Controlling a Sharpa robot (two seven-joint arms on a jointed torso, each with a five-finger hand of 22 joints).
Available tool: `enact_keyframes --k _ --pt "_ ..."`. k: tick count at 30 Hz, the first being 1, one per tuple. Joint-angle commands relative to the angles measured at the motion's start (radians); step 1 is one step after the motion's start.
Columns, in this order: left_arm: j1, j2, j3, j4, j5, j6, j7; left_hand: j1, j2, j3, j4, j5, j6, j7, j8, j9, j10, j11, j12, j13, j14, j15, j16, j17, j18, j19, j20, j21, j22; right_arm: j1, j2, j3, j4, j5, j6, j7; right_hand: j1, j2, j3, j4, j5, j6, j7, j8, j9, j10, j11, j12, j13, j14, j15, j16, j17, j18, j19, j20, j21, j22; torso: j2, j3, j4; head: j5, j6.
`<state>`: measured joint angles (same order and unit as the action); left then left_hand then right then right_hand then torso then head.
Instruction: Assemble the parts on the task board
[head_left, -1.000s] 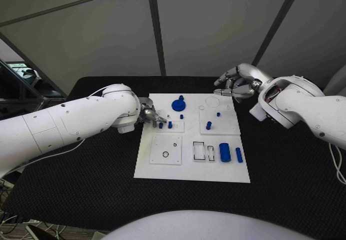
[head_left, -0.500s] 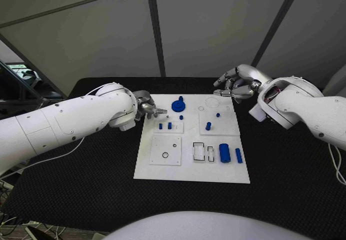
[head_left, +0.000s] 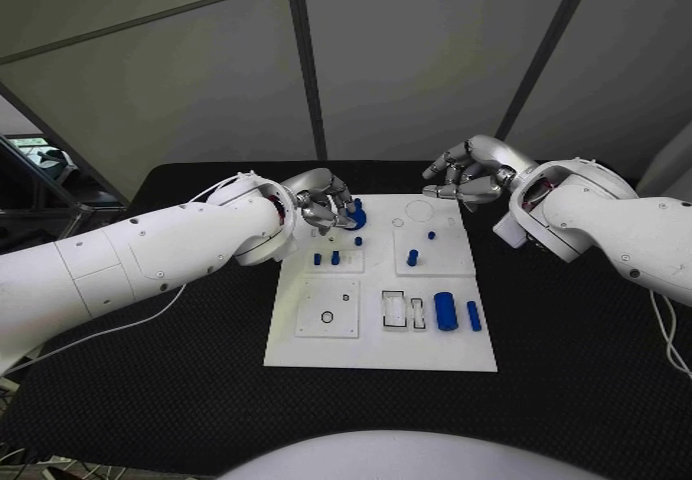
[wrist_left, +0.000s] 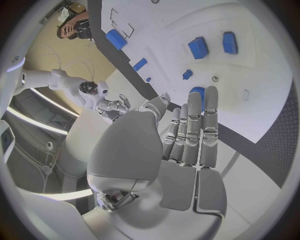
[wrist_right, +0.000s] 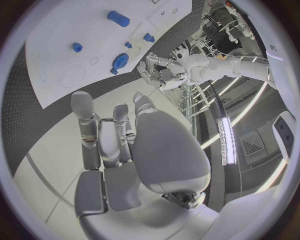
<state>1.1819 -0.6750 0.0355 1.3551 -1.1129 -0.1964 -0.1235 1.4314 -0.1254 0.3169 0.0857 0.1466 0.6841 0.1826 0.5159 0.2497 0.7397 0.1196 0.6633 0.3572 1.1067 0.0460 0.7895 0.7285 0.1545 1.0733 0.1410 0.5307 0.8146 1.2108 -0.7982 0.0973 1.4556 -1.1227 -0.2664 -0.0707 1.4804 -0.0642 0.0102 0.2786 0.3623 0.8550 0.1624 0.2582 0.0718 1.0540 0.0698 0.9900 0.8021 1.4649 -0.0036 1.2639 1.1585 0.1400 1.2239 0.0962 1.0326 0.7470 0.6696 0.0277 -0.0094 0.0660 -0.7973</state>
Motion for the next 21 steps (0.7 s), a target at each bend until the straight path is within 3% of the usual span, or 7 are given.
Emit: enact_keyframes --k 1,4,6,8,13,21 --pt "0.001 0.016 -0.009 -0.013 -0.158 -0.037 0.181 0.001 -0.017 0.001 -0.008 -0.007 0.023 -0.003 -0.031 -0.03 0.016 -0.001 -0.032 -0.039 0.015 -0.004 0.021 -0.008 0.03 0.018 -0.003 0.008 0.003 0.001 0.002 0.001 0.0 -0.003 -0.003 0.006 -0.001 0.001 0.0 0.006 0.007 -0.006 -0.002 0.007 -0.002 -0.006 0.001 0.003 -0.001 0.005 -0.006 -0.005 -0.001 0.008 0.004 -0.002 -0.004 -0.001 0.0 0.0005 0.0006 -0.003 0.004" --pt "0.001 0.035 -0.02 -0.028 -0.228 -0.021 0.186 -0.001 -0.023 0.003 -0.01 -0.007 0.059 -0.013 -0.061 -0.059 0.041 -0.007 -0.054 -0.075 0.049 -0.011 0.076 -0.005 0.029 0.051 -0.007 0.032 0.018 0.001 0.004 0.001 -0.001 -0.003 -0.002 0.006 -0.001 0.001 0.0 0.006 0.007 -0.006 -0.002 0.007 -0.002 -0.006 0.001 0.003 -0.001 0.005 -0.006 -0.005 -0.001 0.008 0.004 -0.002 -0.004 -0.001 0.0 -0.0001 0.0004 -0.005 0.006" --pt "0.001 0.047 -0.026 -0.039 -0.273 -0.007 0.18 -0.006 -0.027 0.004 -0.01 -0.007 0.081 -0.018 -0.08 -0.076 0.055 -0.01 -0.067 -0.097 0.094 -0.014 0.161 0.05 0.028 0.075 -0.01 0.055 0.034 0.001 0.004 0.001 -0.001 -0.003 -0.001 0.005 -0.001 0.001 0.0 0.006 0.007 -0.006 -0.002 0.007 -0.002 -0.006 0.001 0.003 -0.001 0.005 -0.006 -0.005 -0.001 0.008 0.004 -0.002 -0.004 -0.001 0.001 -0.0004 -0.0004 -0.006 0.007" --pt "0.001 0.056 -0.029 -0.05 -0.308 0.006 0.172 -0.011 -0.032 0.002 -0.009 -0.008 0.098 -0.021 -0.098 -0.091 0.068 -0.012 -0.079 -0.115 0.142 -0.017 0.25 0.12 0.016 0.12 -0.013 0.14 0.097 0.001 0.005 0.001 -0.001 -0.003 -0.001 0.005 0.0 0.002 0.001 0.005 0.008 -0.006 -0.002 0.007 -0.001 -0.007 0.001 0.001 -0.003 0.005 -0.006 -0.006 -0.001 0.008 0.005 -0.002 -0.004 -0.001 0.001 -0.0008 -0.0009 -0.007 0.008" --pt "0.001 0.074 -0.034 -0.076 -0.364 0.032 0.148 -0.016 -0.036 0.001 -0.01 -0.008 0.125 -0.026 -0.139 -0.121 0.081 -0.015 -0.111 -0.156 0.2 -0.02 0.361 0.184 -0.015 0.213 -0.017 0.341 0.251 0.001 0.005 0.001 0.0 -0.003 0.0 0.004 0.0 0.002 0.001 0.005 0.008 -0.006 -0.002 0.007 -0.001 -0.007 0.001 0.001 -0.003 0.005 -0.006 -0.006 -0.001 0.008 0.005 -0.002 -0.004 -0.001 0.0 -0.0003 0.0008 -0.01 0.008" --pt "0.0 0.104 -0.036 -0.112 -0.409 0.059 0.12 -0.018 -0.035 0.002 -0.012 -0.007 0.156 -0.031 -0.17 -0.143 0.103 -0.02 -0.137 -0.189 0.272 -0.026 0.468 0.275 -0.043 0.289 -0.023 0.514 0.382 0.001 0.007 0.001 0.001 -0.003 0.001 0.004 0.0 0.002 0.001 0.005 0.008 -0.006 -0.002 0.007 -0.001 -0.007 0.001 0.001 -0.003 0.005 -0.006 -0.006 -0.001 0.008 0.005 -0.002 -0.004 -0.001 0.001 -0.0013 0.0004 -0.012 0.008"
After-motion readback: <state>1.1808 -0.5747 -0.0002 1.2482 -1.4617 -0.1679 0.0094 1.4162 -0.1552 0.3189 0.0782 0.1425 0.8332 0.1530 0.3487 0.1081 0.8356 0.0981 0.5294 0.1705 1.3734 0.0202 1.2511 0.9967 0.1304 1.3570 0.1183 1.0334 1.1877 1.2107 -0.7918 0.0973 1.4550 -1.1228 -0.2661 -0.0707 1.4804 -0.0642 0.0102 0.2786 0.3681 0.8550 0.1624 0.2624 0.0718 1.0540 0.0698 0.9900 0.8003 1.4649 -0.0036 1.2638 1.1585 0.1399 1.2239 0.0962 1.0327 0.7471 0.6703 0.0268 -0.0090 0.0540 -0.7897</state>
